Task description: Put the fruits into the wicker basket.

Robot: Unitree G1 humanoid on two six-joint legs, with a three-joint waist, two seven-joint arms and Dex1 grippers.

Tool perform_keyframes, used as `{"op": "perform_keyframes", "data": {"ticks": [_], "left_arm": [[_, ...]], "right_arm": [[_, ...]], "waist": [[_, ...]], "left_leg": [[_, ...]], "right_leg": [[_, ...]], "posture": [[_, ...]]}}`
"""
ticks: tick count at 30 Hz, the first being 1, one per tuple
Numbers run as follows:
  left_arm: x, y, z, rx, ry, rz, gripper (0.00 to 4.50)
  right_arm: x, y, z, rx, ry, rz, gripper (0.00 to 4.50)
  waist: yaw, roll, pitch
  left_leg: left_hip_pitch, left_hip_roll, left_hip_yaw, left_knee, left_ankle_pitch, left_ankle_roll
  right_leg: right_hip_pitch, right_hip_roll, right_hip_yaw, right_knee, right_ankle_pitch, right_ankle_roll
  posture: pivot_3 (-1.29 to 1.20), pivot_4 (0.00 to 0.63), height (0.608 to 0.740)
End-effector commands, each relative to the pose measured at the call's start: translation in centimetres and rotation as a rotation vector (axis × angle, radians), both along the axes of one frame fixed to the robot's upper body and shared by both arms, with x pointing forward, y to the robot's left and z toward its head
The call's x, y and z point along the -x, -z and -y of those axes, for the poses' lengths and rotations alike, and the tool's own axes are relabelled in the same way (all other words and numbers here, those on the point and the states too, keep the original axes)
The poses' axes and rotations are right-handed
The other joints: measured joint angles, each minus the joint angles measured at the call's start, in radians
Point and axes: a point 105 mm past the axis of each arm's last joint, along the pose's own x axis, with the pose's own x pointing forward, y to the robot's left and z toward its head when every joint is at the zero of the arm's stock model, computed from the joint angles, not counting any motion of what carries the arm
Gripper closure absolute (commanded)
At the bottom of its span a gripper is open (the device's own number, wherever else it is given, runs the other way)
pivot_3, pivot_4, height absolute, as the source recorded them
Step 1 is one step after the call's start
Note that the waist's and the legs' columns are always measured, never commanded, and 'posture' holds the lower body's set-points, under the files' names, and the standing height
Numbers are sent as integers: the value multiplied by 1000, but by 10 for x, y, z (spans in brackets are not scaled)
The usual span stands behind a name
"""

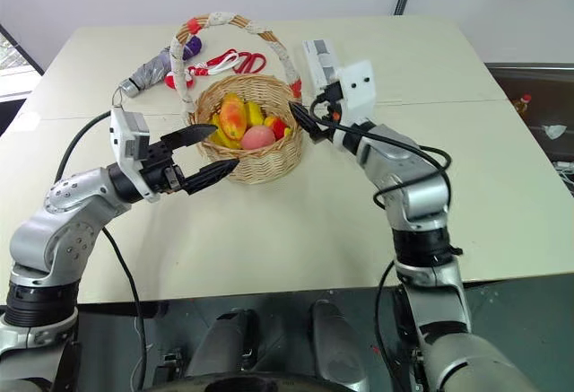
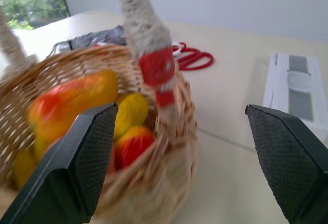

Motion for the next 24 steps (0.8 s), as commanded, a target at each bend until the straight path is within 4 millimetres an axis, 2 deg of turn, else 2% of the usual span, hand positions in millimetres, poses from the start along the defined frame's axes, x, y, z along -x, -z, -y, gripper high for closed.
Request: {"op": "perform_keyframes", "data": {"ticks": [1, 2, 8, 9, 12, 14, 20, 22, 24], "left_arm": [[2, -12, -3, 39, -33, 61, 0], [2, -13, -4, 42, -43, 66, 0], [6, -14, -3, 52, -63, 81, 0], [6, -14, -2, 52, -62, 80, 0], [7, -13, 0, 46, -54, 79, 0], [7, -13, 2, 49, -48, 78, 0], [5, -11, 11, 53, 0, 62, 0], [2, -9, 15, 55, 16, 59, 0], [0, -9, 20, 55, 36, 59, 0]], "right_arm": [[-11, -11, -7, -1, 5, 75, 857], [-13, -11, -7, -8, 9, 77, 1080], [-13, -14, -3, -40, 13, 105, 4119], [-12, -15, -1, -46, 19, 110, 4483], [-7, -20, 17, -57, 79, 134, 4483], [-1, -26, 40, -63, 146, 166, 4483], [21, -37, 134, -28, 455, 225, 4483], [24, -28, 169, 11, 589, 194, 4483], [24, -18, 196, 31, 705, 153, 4483]], "waist": [[2, 0, 0], [2, 0, 0], [3, 0, 0], [3, 0, 0], [4, 0, 0], [7, 0, 0], [17, 0, 0], [20, 0, 0], [17, 0, 0]], "left_leg": [[0, 0, 0, 0, 0, 0], [-1, 0, 0, 0, 0, 0], [-2, -1, 0, 0, 0, 0], [-2, -1, 0, 0, 0, 0], [-1, -1, 0, 0, 0, 0], [-2, -2, 0, 0, 0, -1], [-3, -4, 0, 0, 0, 0], [-3, -4, 0, 0, 0, 0], [-2, -5, 1, 0, 0, 0]], "right_leg": [[0, -1, 0, 0, 0, 0], [0, -2, 0, 0, 0, 0], [0, -5, 0, 0, 0, 0], [0, -6, -1, 0, 0, 1], [0, -8, -1, 0, 0, 1], [-1, -8, -2, 0, 0, 1], [0, -10, -2, -1, 0, 1], [0, -9, -2, -1, 0, 1], [0, -8, -2, -1, 0, 1]], "posture": [[0, 150, 740], [0, 150, 740], [0, 150, 740], [0, 150, 740], [0, 150, 740], [0, 150, 740], [0, 150, 740], [0, 150, 740], [0, 150, 740]]}}
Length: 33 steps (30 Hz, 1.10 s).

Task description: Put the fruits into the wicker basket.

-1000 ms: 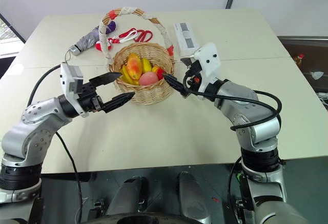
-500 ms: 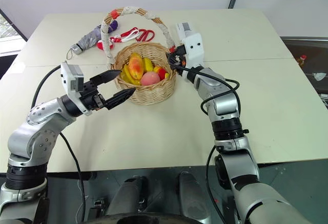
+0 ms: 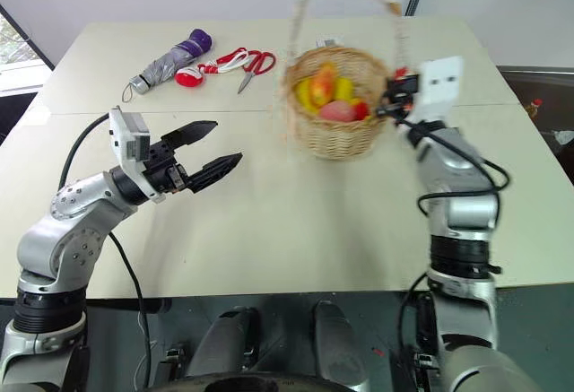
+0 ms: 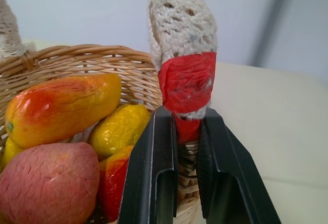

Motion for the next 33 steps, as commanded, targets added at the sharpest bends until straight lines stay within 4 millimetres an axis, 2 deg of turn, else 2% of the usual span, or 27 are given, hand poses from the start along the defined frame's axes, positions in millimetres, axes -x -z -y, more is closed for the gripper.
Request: {"op": "perform_keyframes", "data": {"ticks": [1, 3, 5, 7, 8, 10, 11, 13, 18, 22, 23, 26, 28, 31, 33], "left_arm": [[-1, -8, 10, -1, 45, 47, 0], [-3, -10, 14, 8, 61, 53, 0], [-6, -11, 17, 13, 68, 58, 0], [-7, -11, 17, 13, 69, 61, 0], [-7, -11, 17, 13, 68, 61, 0], [-7, -10, 15, 11, 63, 59, 0], [-7, -10, 14, 11, 58, 58, 0], [-8, -6, 6, 2, 21, 45, 0], [-15, 14, -20, -46, -113, -6, 0], [-19, 35, -45, -102, -222, -59, 0], [-20, 39, -50, -108, -244, -67, 0], [-24, 54, -71, -129, -354, -84, 0], [-25, 59, -76, -125, -385, -101, 0], [-21, 67, -78, -137, -405, -96, 0], [-17, 69, -79, -130, -412, -95, 0]], "right_arm": [[6, -4, 43, -24, 191, 16, 4483], [5, 6, 62, -78, 271, -10, 4483], [4, 9, 68, -108, 288, -7, 4483], [5, 8, 68, -111, 282, 3, 3480], [5, 7, 67, -110, 277, 7, 3164], [8, 3, 66, -99, 269, 26, 2239], [11, 0, 66, -90, 267, 37, 1618], [23, -3, 67, -56, 253, 41, 669], [52, 12, 59, 78, 115, -15, 669], [69, 26, 44, 101, -36, -44, 669], [72, 28, 35, 105, -91, -51, 669], [78, 48, -26, 150, -388, -109, 669], [80, 56, -45, 163, -476, -130, 669], [71, 73, -75, 193, -567, -151, 669], [66, 78, -88, 187, -607, -147, 669]], "waist": [[-8, 0, 0], [-15, 0, 0], [-18, 0, 0], [-18, 1, 0], [-18, 1, 0], [-18, 1, 0], [-17, 1, 0], [-15, 1, 0], [-11, 1, 0], [-18, 1, -1], [-19, 1, -1], [-20, 1, -1], [-20, 1, -1], [-17, 1, -1], [-16, 0, -1]], "left_leg": [[0, 0, 0, 0, 0, 0], [1, 0, 1, 0, 0, 0], [1, 0, 1, 0, 0, 0], [1, 1, 1, 0, 0, 0], [1, 1, 1, 0, 0, 0], [1, 2, 0, 0, 0, 0], [1, 2, 0, 0, 0, 0], [1, 2, 0, 0, 0, 0], [1, 3, -1, 0, 0, 0], [4, 3, 0, 0, 0, 0], [5, 3, 0, 0, 0, 0], [7, 4, 1, 0, 0, 0], [11, 6, 1, -2, 0, 0], [12, 6, 1, -2, 0, 0], [12, 6, 1, -2, 0, 0]], "right_leg": [[0, 0, 0, 0, 0, 0], [0, 1, 1, 0, 0, 0], [0, 1, 1, 1, 0, 0], [0, 2, 1, 1, 0, 0], [0, 3, 2, 1, 0, 0], [0, 4, 2, 1, 0, 0], [0, 4, 3, 1, 0, 0], [0, 4, 3, 1, 0, 0], [1, 4, 2, 0, 0, 0], [3, 5, 3, 0, 0, 0], [4, 5, 3, 0, 0, 0], [4, 8, 6, 0, 0, 0], [6, 10, 7, 1, 0, 0], [8, 11, 7, 1, -1, -1], [8, 10, 7, 1, -1, -1]], "posture": [[0, 150, 740], [0, 150, 740], [0, 150, 740], [0, 150, 740], [0, 150, 740], [0, 150, 740], [0, 150, 740], [0, 150, 740], [0, 150, 740], [0, 150, 740], [0, 150, 740], [0, 150, 740], [0, 150, 740], [0, 150, 740], [0, 150, 740]]}}
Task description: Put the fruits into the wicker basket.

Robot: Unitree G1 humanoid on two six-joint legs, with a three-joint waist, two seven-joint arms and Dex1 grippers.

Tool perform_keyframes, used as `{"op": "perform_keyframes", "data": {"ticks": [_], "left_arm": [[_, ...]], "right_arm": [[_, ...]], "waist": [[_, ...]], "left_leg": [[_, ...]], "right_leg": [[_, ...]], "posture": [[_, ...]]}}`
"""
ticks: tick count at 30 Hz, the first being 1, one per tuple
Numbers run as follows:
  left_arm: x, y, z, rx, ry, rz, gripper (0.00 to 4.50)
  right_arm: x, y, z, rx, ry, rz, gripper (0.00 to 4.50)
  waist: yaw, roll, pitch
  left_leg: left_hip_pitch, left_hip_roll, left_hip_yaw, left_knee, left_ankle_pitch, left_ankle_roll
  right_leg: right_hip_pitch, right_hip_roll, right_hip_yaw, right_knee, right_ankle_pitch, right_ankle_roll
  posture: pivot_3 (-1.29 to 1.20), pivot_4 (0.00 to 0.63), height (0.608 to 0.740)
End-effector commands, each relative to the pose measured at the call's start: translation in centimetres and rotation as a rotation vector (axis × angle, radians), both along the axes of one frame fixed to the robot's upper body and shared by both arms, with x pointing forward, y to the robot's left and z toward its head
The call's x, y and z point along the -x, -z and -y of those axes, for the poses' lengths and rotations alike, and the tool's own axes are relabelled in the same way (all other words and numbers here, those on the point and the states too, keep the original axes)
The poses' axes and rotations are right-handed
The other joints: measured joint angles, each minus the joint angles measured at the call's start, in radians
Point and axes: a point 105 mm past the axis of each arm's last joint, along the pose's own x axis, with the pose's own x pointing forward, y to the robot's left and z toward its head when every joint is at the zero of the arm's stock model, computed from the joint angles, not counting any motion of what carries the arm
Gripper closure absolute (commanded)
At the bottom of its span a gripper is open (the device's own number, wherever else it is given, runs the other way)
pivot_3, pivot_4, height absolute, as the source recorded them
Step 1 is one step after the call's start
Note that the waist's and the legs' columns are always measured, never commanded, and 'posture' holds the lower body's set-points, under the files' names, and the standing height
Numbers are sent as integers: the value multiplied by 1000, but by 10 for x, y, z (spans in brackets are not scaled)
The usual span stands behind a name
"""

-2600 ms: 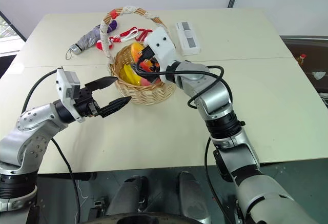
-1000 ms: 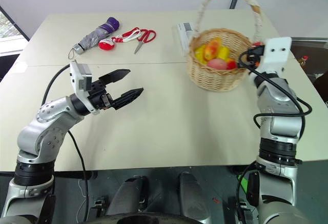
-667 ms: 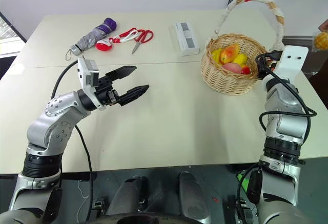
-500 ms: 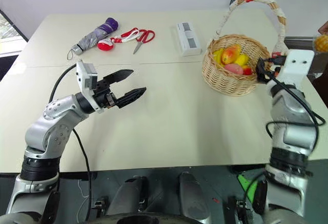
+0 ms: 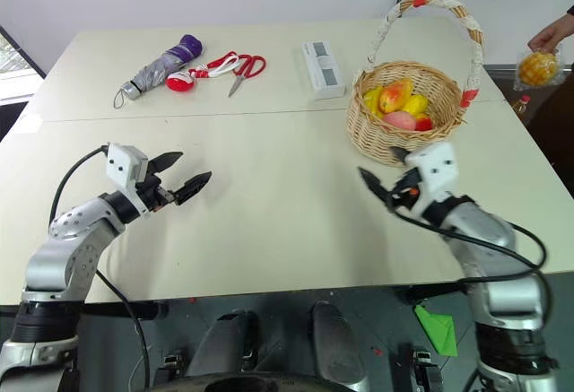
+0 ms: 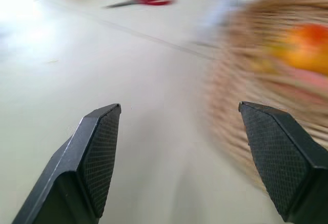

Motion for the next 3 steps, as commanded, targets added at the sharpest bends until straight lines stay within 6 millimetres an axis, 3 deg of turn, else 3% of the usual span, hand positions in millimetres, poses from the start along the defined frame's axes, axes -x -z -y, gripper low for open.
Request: {"op": "perform_keyframes", "data": {"ticks": [1, 3], "left_arm": [[5, -9, -4, 3, -22, 61, 0], [7, -8, -6, 11, -33, 60, 0]], "right_arm": [[-6, -1, -22, -7, -70, 42, 669], [-10, 3, -28, -14, -89, 41, 669]], "waist": [[1, 0, 0], [2, 0, 0]], "left_leg": [[0, 0, 0, 0, 0, 0], [0, 0, 0, 0, 0, 0]], "right_leg": [[0, 0, 0, 0, 0, 0], [0, -1, 0, 0, 0, 0]], "posture": [[0, 150, 740], [0, 150, 740]]}}
